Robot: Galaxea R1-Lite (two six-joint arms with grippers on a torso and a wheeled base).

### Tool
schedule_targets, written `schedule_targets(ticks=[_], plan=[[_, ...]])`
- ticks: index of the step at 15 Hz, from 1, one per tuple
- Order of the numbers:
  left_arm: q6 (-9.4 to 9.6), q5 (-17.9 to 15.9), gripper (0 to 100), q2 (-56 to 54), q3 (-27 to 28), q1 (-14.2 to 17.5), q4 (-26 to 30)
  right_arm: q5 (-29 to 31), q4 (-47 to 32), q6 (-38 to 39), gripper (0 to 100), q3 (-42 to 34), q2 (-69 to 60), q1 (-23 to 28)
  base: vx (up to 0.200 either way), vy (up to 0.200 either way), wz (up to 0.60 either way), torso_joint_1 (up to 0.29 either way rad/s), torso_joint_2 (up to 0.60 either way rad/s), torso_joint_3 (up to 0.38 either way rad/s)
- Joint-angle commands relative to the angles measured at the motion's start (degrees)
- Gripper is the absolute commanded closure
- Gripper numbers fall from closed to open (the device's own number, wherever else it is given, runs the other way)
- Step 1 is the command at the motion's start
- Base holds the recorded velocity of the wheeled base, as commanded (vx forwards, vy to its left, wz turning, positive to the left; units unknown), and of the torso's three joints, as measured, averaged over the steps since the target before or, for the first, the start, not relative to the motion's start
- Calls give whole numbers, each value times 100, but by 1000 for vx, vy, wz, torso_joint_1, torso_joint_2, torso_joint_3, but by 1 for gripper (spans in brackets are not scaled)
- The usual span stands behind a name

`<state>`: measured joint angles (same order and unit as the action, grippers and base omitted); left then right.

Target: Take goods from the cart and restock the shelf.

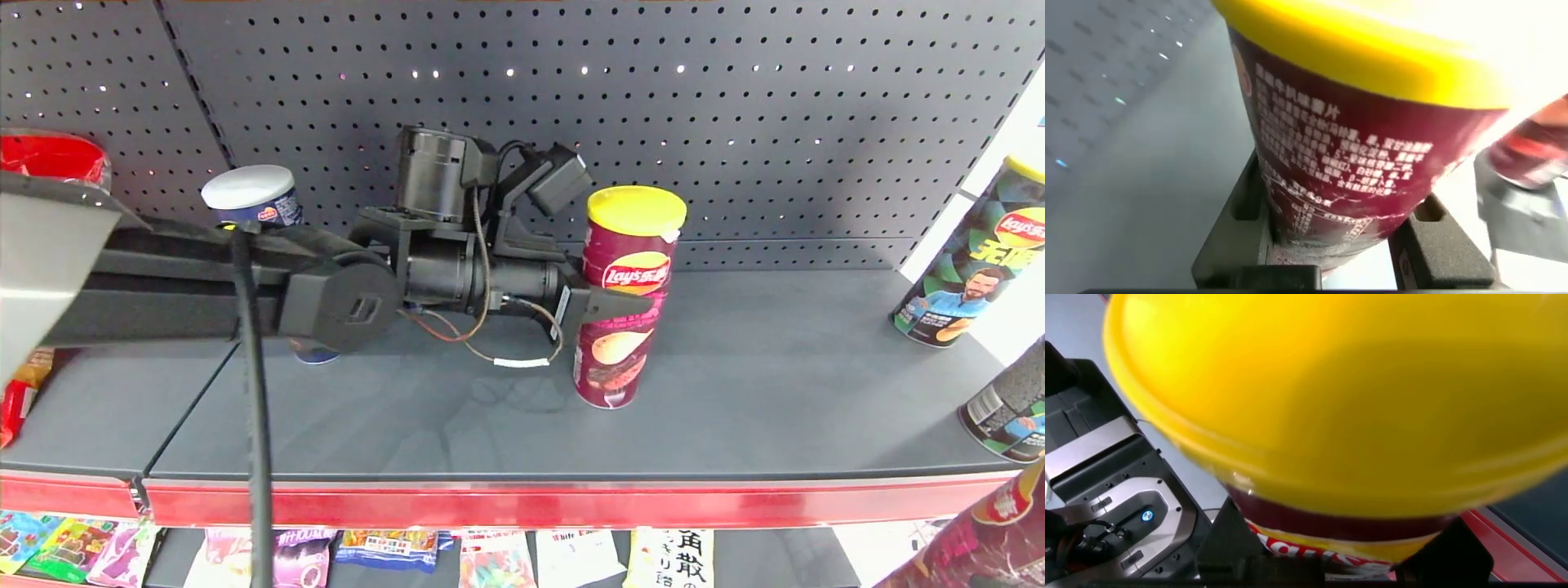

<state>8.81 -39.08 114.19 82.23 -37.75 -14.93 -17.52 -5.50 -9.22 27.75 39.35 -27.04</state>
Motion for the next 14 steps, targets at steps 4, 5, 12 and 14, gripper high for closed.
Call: schedule_targets(ticks=[4, 5, 12, 14], plan=[[-2, -12, 100, -951, -1376, -127, -581, -6, 5, -1, 100, -6, 11, -3, 0, 0, 0, 0, 0, 0], [-29, -12, 100, -1065, -1648, -136, -678, -6, 5, -1, 100, -6, 11, -3, 0, 0, 0, 0, 0, 0], [-29, -20, 100, -1399, -2158, -197, -686, -6, 22, -1, 100, 12, 108, -3, 0, 0, 0, 0, 0, 0], [-20, -20, 100, -1373, -2193, -206, -686, 3, 22, -1, 100, 12, 108, -3, 0, 0, 0, 0, 0, 0]])
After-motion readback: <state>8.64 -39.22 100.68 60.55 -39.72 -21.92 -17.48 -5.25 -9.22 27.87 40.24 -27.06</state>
